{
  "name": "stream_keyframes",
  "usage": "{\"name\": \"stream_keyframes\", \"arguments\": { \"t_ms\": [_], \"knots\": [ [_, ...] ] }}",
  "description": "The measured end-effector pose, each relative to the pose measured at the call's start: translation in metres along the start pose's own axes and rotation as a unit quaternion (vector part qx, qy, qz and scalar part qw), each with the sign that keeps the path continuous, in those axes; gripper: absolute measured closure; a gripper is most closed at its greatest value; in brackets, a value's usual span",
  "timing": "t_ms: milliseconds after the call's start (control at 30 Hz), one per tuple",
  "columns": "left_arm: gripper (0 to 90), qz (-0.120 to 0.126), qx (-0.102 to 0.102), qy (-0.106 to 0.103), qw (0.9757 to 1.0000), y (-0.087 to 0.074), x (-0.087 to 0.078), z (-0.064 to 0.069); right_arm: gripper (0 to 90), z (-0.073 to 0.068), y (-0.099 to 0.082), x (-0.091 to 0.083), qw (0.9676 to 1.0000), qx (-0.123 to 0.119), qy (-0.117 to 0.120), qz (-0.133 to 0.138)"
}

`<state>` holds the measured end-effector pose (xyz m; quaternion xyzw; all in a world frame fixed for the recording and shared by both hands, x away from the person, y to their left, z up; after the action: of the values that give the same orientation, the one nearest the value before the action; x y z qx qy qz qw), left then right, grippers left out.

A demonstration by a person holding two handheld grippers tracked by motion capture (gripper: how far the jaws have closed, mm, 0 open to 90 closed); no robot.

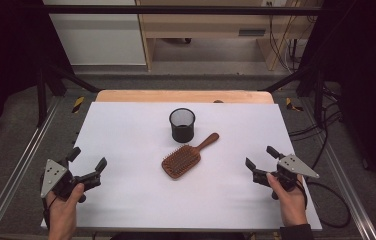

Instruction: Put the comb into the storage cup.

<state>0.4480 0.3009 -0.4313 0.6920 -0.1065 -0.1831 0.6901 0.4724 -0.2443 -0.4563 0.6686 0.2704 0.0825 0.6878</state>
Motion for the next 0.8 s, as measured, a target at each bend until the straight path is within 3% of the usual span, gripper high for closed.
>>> {"name": "stream_keyframes", "arguments": {
  "t_ms": [200,433,567,600,667,700,733,800],
  "knots": [
    [3.1,-0.005,0.001,0.002,1.0000,-0.001,0.001,0.001,7.1,-0.001,-0.002,0.004,0.9995,0.024,0.001,-0.021],
    [3.2,-0.009,0.001,0.003,1.0000,-0.002,0.000,0.002,9.0,-0.002,-0.003,0.006,0.9987,0.027,-0.013,-0.041],
    [3.5,-0.014,-0.001,0.005,0.9999,-0.003,0.001,0.001,20.2,-0.004,-0.003,0.013,0.9977,0.035,-0.021,-0.054],
    [3.5,-0.014,-0.001,0.005,0.9999,-0.003,0.001,0.001,29.7,-0.009,-0.001,0.017,0.9977,0.027,-0.008,-0.062],
    [3.6,-0.015,-0.001,0.007,0.9999,-0.004,0.000,0.001,40.5,-0.015,0.003,0.020,0.9975,0.014,-0.008,-0.069],
    [3.6,-0.014,-0.001,0.008,0.9999,-0.004,-0.001,0.001,40.5,-0.015,0.003,0.020,0.9975,0.014,-0.008,-0.069],
    [3.7,-0.015,-0.001,0.009,0.9999,-0.004,-0.002,0.001,50.9,-0.021,0.010,0.023,0.9974,0.003,-0.007,-0.071],
    [3.7,-0.014,-0.004,0.009,0.9998,-0.004,-0.004,0.001,60.3,-0.027,0.017,0.026,0.9973,-0.009,-0.002,-0.073]
  ]
}}
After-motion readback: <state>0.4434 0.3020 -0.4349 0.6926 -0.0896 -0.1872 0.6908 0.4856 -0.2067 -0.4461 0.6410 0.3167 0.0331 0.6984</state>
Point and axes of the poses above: each handheld gripper's, and its own axes: x roughly forward along the jaws, y roughly out of its top, z roughly to its right, the point moved 4 cm from there along x, roughly forward along the jaws, and after that the axes turned 5 degrees about -z, right-handed, at the moved point
